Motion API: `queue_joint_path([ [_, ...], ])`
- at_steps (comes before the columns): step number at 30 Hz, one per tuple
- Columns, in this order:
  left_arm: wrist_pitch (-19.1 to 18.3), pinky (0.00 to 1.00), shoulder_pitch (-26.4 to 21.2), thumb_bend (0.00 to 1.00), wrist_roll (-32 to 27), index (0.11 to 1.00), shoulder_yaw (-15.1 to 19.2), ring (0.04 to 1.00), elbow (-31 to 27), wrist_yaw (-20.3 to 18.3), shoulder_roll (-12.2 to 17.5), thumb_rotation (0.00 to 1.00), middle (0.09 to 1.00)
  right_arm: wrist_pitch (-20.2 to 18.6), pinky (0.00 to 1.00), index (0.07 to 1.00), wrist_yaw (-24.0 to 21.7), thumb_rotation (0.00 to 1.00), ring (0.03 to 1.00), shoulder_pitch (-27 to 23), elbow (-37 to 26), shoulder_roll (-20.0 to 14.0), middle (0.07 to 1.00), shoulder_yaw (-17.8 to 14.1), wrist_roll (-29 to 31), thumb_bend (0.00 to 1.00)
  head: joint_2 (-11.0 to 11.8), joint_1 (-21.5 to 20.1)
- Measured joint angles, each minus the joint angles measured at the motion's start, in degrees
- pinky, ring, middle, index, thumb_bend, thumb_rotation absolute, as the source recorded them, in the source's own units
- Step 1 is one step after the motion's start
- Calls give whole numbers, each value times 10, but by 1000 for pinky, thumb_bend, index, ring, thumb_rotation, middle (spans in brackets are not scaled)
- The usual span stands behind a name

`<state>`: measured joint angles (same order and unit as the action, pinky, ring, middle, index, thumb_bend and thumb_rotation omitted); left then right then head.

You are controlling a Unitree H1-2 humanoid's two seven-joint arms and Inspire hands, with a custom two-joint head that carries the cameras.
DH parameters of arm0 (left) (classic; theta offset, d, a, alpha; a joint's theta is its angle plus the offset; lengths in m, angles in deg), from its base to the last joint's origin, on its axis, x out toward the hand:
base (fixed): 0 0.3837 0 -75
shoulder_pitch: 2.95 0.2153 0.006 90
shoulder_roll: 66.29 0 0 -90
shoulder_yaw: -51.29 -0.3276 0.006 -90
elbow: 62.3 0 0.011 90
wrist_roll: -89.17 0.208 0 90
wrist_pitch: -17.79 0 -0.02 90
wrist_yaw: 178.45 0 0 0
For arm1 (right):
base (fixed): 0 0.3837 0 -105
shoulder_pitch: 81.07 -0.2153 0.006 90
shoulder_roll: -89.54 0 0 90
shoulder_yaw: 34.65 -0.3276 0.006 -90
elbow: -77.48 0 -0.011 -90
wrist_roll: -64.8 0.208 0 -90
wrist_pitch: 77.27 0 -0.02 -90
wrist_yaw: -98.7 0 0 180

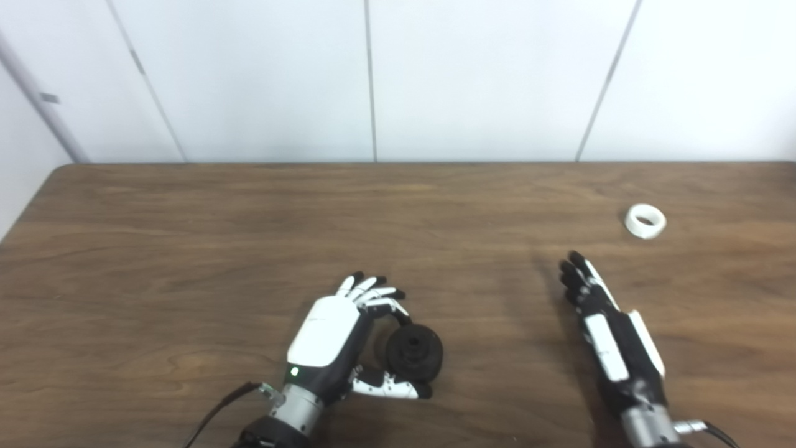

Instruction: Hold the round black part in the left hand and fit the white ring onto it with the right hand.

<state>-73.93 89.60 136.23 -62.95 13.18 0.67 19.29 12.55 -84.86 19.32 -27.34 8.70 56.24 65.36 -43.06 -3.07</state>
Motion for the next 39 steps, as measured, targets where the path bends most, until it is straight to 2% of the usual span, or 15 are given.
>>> queue_joint_path([
  [6,21,1000,5,519,18,486,-21,934,29,4,-10,61,812,-3,962,952,11,913,940,-1,-7,1,945,8,-9,593,-11,-15],
  [13,54,1000,4,519,18,486,-30,932,54,25,-18,62,821,-25,959,956,23,937,945,-2,-29,2,947,18,-22,613,-31,-33],
  [17,55,1000,4,519,16,486,-29,941,57,24,-22,62,829,-42,966,962,25,942,951,-2,-36,2,951,21,-24,618,-37,-33],
  [22,53,1000,4,519,14,486,-29,953,58,21,-25,60,833,-42,968,966,25,942,953,-2,-45,2,952,21,-22,601,-40,-34],
  [26,53,1000,4,519,15,486,-29,962,60,21,-25,61,839,-52,988,971,25,954,965,-2,-46,2,955,20,-21,630,-41,-37],
  [32,53,1000,4,520,15,486,-28,960,63,22,-25,60,835,-62,1000,963,26,927,977,-2,-61,1,957,9,-15,643,-41,-51],
  [39,54,1000,3,522,18,486,-28,955,67,29,-24,58,829,-80,972,961,30,950,954,-5,-81,-1,941,-18,-4,646,-40,-64],
])
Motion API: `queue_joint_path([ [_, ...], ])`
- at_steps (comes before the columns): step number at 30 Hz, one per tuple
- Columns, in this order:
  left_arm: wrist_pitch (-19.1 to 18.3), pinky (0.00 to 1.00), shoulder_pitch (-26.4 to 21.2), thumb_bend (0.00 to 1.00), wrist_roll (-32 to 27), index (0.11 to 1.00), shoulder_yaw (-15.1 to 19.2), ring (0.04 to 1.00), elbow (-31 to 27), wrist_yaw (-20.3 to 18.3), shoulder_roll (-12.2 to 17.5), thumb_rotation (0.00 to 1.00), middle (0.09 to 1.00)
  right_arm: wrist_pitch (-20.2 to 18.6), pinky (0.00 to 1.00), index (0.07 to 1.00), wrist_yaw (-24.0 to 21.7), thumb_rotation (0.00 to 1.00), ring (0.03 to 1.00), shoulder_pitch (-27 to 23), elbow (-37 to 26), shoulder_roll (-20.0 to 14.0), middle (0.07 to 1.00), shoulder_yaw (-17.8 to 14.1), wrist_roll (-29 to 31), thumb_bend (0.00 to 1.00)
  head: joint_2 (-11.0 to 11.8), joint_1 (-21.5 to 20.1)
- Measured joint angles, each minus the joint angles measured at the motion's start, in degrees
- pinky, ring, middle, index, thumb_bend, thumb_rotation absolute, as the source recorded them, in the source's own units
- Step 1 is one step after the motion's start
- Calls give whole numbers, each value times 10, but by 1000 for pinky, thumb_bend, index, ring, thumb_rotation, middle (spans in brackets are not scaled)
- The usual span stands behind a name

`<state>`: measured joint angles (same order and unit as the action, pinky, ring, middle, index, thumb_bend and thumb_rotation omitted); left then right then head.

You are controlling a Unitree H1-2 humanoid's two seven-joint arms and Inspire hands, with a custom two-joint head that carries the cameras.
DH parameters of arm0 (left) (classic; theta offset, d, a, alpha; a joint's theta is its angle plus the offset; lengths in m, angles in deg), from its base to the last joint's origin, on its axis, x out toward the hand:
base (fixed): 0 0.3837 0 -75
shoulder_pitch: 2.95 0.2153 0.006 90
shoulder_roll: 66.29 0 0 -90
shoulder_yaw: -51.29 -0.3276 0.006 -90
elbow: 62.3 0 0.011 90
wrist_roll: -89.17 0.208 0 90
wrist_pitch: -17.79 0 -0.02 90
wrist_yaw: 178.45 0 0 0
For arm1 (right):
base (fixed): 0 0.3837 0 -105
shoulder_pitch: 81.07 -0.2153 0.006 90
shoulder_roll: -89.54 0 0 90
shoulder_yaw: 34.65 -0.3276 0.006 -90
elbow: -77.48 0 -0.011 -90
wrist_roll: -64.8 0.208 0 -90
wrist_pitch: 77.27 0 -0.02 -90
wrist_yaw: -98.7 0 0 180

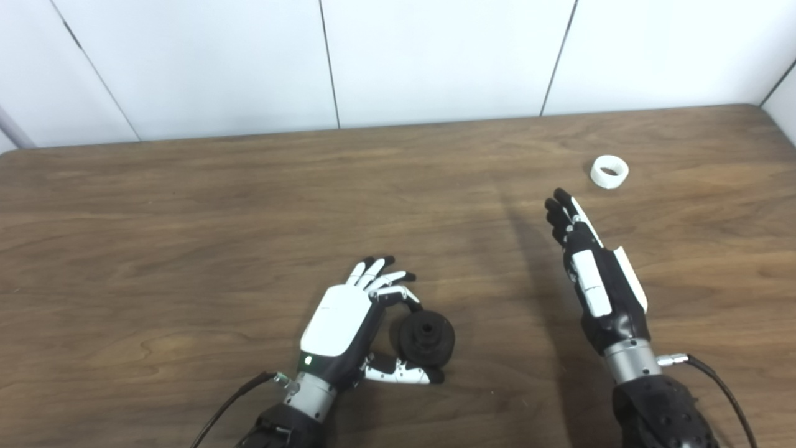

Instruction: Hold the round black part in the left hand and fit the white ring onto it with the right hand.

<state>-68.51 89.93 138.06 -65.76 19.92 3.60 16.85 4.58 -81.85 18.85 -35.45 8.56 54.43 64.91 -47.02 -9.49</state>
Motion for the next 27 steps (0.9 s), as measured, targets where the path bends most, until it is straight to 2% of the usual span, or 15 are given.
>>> queue_joint_path([
  [4,0,1000,0,522,0,486,0,953,3,2,0,58,829,-24,956,947,2,919,934,-4,-24,-3,922,-21,7,634,4,-12],
  [7,0,1000,-1,523,3,486,0,950,6,5,0,58,828,-43,962,958,5,918,972,-11,-33,-8,942,-41,6,636,6,-22],
  [10,1,1000,-2,523,4,486,0,951,9,6,0,57,830,-59,965,966,5,852,987,-20,-46,-24,948,-55,-2,614,10,-31],
  [12,2,1000,-3,523,4,486,-1,950,12,8,0,57,831,-71,947,970,3,770,974,-30,-50,-42,946,-58,-11,584,12,-37],
  [14,4,1000,-3,523,4,486,0,949,14,12,1,57,831,-79,942,972,3,740,971,-43,-50,-57,948,-62,-19,577,18,-48],
  [16,9,1000,-4,523,4,486,0,948,16,14,2,57,831,-85,978,965,3,719,973,-56,-50,-67,948,-59,-42,577,23,-55],
  [18,13,1000,-5,523,4,486,0,949,18,15,2,57,831,-86,958,955,0,656,961,-70,-44,-82,951,-56,-64,591,29,-64],
  [21,16,1000,-9,523,4,486,-1,947,20,15,4,58,829,-87,924,943,-1,619,949,-92,-20,-113,948,-55,-96,633,33,-70],
  [24,17,1000,-10,523,4,486,0,946,21,17,6,58,830,-96,935,913,-2,523,947,-108,-14,-137,947,-48,-138,700,50,-83],
  [27,18,1000,-11,523,5,487,-1,946,22,19,8,57,832,-98,926,893,-3,469,941,-133,14,-154,943,-41,-176,738,74,-100],
])
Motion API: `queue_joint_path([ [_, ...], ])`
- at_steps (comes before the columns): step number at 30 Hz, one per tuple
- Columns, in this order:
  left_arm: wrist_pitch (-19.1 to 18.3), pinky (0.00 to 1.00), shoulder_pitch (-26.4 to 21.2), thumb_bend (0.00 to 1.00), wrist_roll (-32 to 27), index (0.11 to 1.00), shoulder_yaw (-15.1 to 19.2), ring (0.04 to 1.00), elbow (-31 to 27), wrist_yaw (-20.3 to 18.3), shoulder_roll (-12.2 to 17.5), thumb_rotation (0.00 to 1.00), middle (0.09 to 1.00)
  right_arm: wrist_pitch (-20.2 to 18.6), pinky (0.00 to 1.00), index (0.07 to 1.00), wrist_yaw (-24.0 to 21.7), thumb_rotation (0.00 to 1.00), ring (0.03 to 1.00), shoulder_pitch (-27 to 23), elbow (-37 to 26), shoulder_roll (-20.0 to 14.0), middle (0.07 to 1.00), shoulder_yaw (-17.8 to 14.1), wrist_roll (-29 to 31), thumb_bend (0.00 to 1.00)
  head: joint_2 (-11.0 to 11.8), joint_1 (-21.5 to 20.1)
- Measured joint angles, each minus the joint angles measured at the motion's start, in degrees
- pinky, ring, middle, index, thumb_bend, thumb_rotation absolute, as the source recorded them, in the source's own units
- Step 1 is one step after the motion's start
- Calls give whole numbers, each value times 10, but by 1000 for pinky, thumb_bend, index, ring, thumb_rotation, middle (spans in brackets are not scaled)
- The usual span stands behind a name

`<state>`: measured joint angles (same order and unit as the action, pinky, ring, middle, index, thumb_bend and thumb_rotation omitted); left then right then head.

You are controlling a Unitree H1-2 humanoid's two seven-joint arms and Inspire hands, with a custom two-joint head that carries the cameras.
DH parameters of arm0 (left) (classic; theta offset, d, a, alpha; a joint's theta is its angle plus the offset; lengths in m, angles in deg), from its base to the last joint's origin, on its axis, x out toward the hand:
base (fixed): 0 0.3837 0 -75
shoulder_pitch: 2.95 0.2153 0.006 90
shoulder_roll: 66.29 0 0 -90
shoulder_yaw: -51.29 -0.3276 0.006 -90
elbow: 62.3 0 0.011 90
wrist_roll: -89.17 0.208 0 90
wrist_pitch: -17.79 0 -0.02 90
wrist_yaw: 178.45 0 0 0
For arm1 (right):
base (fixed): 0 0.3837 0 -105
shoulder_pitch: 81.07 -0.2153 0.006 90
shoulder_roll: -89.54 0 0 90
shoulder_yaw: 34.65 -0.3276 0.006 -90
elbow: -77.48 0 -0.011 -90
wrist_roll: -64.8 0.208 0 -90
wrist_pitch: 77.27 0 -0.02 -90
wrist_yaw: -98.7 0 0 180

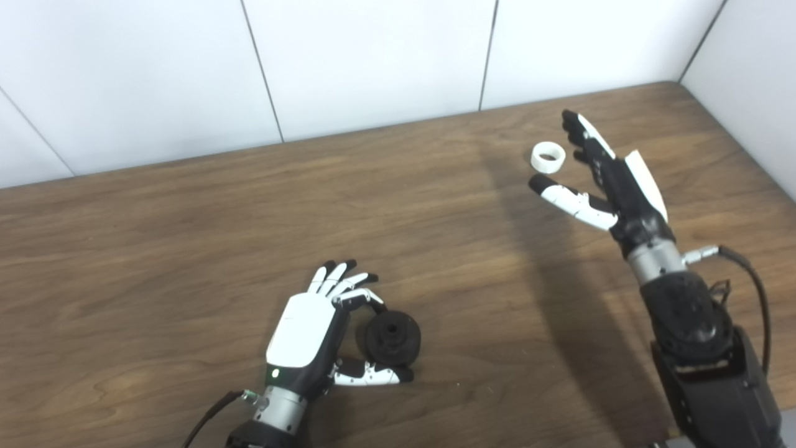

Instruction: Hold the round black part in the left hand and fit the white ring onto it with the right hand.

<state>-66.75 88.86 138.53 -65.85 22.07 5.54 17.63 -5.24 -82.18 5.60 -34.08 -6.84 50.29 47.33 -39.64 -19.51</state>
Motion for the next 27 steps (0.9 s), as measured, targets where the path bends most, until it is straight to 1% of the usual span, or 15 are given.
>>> queue_joint_path([
  [2,1,1000,-1,524,1,486,-1,943,1,4,0,56,828,1,942,883,-2,441,954,-17,24,-13,944,4,-19,761,13,-6],
  [3,2,1000,-1,524,2,486,-1,942,2,6,0,56,826,1,952,882,-3,432,963,-24,34,-19,947,7,-25,767,24,-9],
  [5,6,1000,-1,524,3,486,-1,938,4,13,0,55,821,3,952,882,-5,414,975,-41,55,-29,954,15,-45,774,28,-11],
  [9,15,1000,-2,524,3,486,0,934,7,27,0,57,818,2,938,876,-15,387,984,-69,93,-48,959,27,-74,801,54,-14],
  [11,16,1000,-2,524,3,485,0,929,7,28,1,57,815,2,941,874,-18,371,989,-83,108,-57,961,34,-89,810,55,-14],
  [12,17,1000,-2,524,3,485,0,926,7,30,1,57,814,2,945,874,-20,363,992,-91,117,-60,963,36,-92,813,60,-11],
  [15,21,1000,-2,524,3,485,0,929,7,39,1,58,815,2,959,869,-27,330,997,-112,147,-66,968,42,-103,821,60,-11],
  [16,21,1000,-2,524,3,485,0,929,7,41,1,58,816,2,961,868,-31,327,998,-118,158,-69,969,45,-106,822,63,-8],
  [18,22,1000,-2,524,2,485,-1,929,7,42,1,58,818,1,973,861,-39,295,996,-129,176,-73,967,50,-111,829,65,-7],
  [23,23,1000,-2,524,3,485,-1,926,8,44,1,59,817,-6,999,853,-44,273,999,-157,218,-80,971,59,-126,827,69,-2],
  [27,23,1000,-3,524,3,485,-2,926,8,46,1,59,818,-19,1000,842,-57,263,994,-180,250,-94,969,74,-140,845,69,-3],
])
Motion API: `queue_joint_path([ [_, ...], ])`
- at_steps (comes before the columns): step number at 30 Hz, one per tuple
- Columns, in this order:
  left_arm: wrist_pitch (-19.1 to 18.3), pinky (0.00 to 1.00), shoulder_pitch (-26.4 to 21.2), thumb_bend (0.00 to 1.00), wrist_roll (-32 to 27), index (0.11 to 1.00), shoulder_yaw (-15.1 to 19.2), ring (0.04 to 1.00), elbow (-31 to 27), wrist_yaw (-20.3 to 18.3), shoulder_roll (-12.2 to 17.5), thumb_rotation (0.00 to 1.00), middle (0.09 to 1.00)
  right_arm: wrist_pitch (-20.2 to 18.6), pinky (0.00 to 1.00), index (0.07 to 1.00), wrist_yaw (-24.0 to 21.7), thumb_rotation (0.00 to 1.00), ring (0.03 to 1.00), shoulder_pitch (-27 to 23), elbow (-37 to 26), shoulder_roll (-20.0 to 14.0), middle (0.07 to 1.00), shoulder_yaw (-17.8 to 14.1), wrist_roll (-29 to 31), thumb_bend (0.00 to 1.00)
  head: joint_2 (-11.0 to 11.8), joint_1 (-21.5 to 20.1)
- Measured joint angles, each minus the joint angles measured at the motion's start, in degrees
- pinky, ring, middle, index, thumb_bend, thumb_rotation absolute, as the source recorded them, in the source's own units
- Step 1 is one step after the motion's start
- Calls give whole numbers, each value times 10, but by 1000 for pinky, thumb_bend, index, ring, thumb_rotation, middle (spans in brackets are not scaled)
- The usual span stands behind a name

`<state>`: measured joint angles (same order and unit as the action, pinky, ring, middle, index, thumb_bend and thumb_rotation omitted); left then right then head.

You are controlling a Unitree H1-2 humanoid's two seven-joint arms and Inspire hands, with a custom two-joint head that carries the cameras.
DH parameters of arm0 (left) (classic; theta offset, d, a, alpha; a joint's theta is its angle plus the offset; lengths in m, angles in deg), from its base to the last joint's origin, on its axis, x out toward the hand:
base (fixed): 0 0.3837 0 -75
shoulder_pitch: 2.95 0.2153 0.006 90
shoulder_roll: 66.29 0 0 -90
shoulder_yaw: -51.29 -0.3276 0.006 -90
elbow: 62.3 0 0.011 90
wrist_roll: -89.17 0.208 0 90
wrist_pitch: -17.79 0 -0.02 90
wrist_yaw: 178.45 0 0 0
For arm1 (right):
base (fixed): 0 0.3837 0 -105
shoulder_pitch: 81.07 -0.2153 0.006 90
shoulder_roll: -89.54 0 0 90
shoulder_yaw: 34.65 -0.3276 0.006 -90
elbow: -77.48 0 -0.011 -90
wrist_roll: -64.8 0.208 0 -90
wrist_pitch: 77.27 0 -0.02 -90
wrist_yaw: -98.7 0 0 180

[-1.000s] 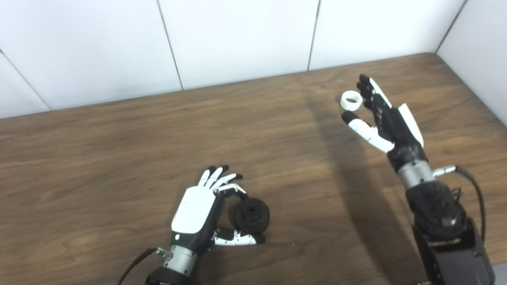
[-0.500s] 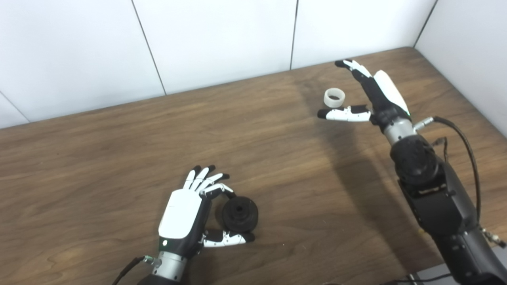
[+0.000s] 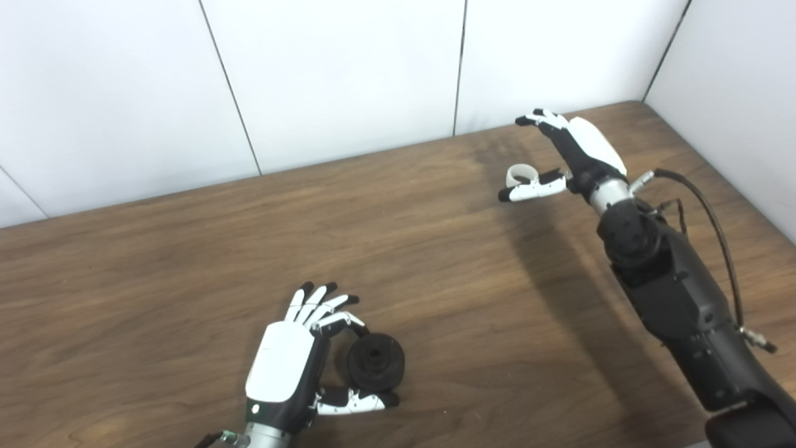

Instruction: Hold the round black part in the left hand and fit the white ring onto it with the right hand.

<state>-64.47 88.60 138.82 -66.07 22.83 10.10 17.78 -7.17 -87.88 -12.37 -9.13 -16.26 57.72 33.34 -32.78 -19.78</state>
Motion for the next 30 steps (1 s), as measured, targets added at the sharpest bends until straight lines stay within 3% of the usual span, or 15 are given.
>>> queue_joint_path([
  [11,-1,1000,0,524,13,486,-5,934,0,0,1,60,824,-10,1000,835,-33,262,996,-33,16,-30,966,12,-16,861,-8,7],
  [30,-11,1000,-3,524,35,486,-16,929,0,-5,3,59,809,-47,1000,809,-96,259,999,-44,17,-47,961,56,-35,910,14,0],
])
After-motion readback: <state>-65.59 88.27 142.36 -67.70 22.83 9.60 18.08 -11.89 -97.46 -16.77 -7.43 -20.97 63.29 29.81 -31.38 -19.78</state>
